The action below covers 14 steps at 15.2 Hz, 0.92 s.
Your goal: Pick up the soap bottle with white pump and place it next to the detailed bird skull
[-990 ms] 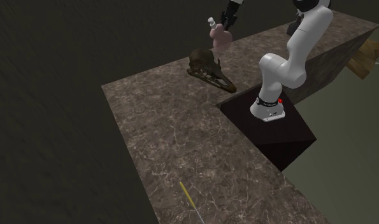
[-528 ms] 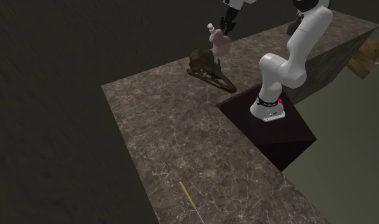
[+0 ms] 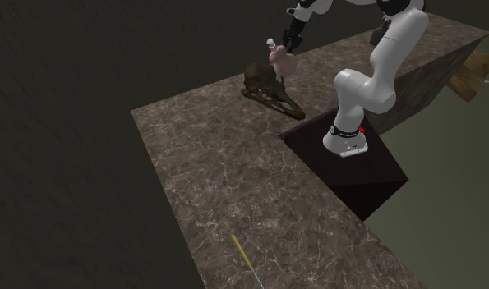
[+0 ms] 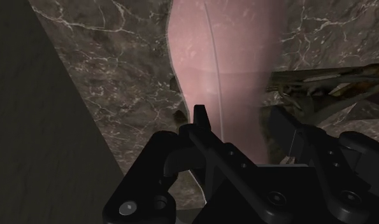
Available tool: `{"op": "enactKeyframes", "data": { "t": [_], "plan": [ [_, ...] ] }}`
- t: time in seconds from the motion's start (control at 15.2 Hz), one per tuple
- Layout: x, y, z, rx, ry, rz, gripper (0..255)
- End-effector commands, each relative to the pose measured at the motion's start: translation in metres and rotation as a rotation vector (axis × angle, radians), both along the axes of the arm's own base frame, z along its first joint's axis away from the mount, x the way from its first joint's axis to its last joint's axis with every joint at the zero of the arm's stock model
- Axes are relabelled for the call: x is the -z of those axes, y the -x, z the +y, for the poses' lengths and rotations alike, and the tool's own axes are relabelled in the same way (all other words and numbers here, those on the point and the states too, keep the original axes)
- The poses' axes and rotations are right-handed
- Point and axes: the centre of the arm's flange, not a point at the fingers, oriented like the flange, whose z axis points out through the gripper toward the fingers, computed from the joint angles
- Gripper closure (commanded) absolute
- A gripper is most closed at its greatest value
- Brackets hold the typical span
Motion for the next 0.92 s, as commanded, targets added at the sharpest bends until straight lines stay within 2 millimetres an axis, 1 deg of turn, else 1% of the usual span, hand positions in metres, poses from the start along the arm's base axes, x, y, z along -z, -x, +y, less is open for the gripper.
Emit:
{"op": "enactKeyframes", "data": {
  "t": [0.0, 0.46, 0.86],
  "plan": [
    [0.009, 0.001, -0.001, 0.0, 0.001, 0.0, 255],
    [0.047, 0.001, -0.001, 0.0, 0.001, 0.0, 255],
    [0.047, 0.001, -0.001, 0.0, 0.001, 0.0, 255]
  ]
}}
